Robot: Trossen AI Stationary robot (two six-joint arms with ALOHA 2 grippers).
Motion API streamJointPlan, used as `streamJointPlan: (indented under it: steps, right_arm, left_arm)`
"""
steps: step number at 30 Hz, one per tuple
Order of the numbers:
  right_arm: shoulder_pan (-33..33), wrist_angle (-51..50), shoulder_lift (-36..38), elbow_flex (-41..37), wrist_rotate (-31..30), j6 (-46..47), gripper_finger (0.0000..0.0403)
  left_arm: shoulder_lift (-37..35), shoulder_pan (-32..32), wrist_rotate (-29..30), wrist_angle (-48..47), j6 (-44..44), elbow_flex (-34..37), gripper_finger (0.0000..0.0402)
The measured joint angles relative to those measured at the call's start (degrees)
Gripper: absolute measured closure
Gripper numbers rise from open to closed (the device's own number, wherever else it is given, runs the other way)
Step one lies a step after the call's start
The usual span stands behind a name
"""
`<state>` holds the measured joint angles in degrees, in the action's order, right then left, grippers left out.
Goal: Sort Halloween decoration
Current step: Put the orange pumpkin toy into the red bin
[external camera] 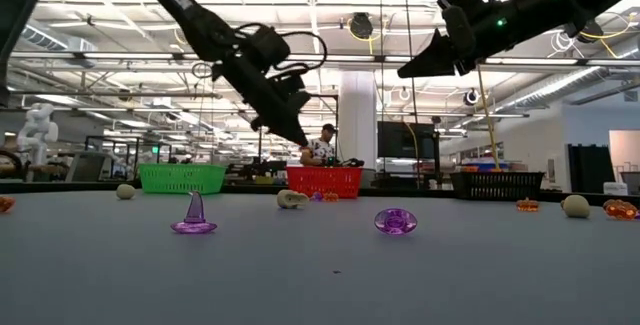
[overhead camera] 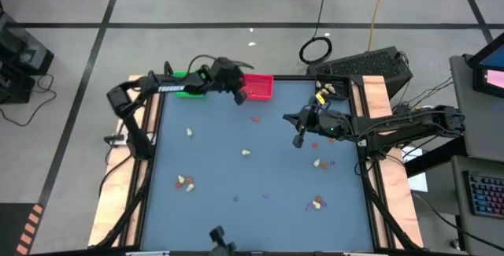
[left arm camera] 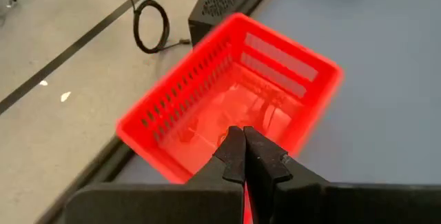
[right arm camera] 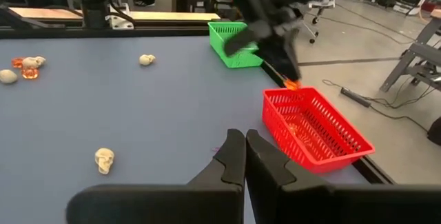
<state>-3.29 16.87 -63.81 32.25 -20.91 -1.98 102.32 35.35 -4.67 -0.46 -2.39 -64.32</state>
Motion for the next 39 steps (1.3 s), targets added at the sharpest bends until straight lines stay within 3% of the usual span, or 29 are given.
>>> streamJointPlan:
  steps: [7, 16, 28, 39]
  right_arm:
    - [0.0, 2.2, 0.0, 0.0, 0.0, -1.9, 0.0403]
    - [-0.5, 5.4, 0.0, 0.0, 0.0, -4.7, 0.0403]
    - [-1.4, 8.3, 0.0, 0.0, 0.0, -7.2, 0.0403]
    - [-2.0, 8.2, 0.0, 0.0, 0.0, -7.7, 0.0403]
  left_arm:
    - [6.6, 2.5, -2.8, -3.1, -0.1, -8.6, 0.0402]
    - [7.9, 2.8, -2.8, -4.6, -1.1, -9.4, 0.04]
    - [7.4, 2.7, -2.5, -4.6, -3.6, -9.4, 0.0327]
    - [0.9, -2.9, 6.9, -4.8, -7.4, -9.4, 0.0386]
